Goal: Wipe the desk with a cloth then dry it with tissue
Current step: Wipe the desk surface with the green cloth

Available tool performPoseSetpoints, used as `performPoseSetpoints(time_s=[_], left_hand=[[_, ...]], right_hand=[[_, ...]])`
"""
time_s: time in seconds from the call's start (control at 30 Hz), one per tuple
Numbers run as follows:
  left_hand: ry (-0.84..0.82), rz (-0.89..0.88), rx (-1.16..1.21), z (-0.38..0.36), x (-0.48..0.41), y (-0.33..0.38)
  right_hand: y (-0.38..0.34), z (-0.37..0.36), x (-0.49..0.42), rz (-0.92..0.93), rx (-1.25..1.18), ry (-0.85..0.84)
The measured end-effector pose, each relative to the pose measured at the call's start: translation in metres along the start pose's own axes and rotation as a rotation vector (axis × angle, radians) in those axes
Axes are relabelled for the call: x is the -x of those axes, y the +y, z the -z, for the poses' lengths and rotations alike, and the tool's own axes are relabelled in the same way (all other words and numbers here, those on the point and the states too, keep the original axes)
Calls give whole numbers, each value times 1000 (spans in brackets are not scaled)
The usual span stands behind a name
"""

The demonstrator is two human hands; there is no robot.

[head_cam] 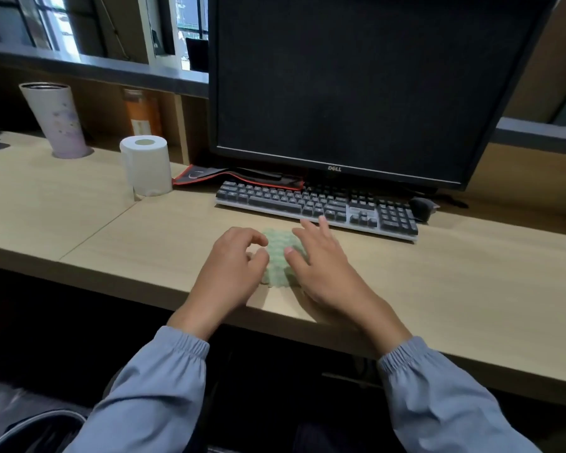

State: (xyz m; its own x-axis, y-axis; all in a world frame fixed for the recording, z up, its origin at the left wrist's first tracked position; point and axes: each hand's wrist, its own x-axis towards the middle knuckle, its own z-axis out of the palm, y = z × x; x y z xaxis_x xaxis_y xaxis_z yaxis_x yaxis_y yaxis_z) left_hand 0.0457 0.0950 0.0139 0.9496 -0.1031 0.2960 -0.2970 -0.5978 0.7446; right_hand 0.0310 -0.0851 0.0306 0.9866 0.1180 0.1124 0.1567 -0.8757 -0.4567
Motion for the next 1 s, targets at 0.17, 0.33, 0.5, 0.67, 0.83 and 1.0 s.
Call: performPoseSetpoints(time_s=[0.17, 0.33, 0.5, 0.67, 0.83, 1.0], left_hand=[[-331, -155, -364, -28, -16, 42], [-577, -141, -567, -53, -25, 43], [-640, -185, -649, -32, -9, 20], [-568, -182, -642, 1, 38, -3], [-496, -95, -583, 27, 56, -14], [-416, -90, -762, 7, 51, -3]], right_hand=[[33, 8, 49, -131, -21, 263], [42, -4, 59, -91, 41, 300], [44, -10, 58, -32, 161, 279], [41, -12, 55, -6, 192, 271], [23, -21, 46, 38, 174, 243], [4, -29, 36, 35, 185, 294]])
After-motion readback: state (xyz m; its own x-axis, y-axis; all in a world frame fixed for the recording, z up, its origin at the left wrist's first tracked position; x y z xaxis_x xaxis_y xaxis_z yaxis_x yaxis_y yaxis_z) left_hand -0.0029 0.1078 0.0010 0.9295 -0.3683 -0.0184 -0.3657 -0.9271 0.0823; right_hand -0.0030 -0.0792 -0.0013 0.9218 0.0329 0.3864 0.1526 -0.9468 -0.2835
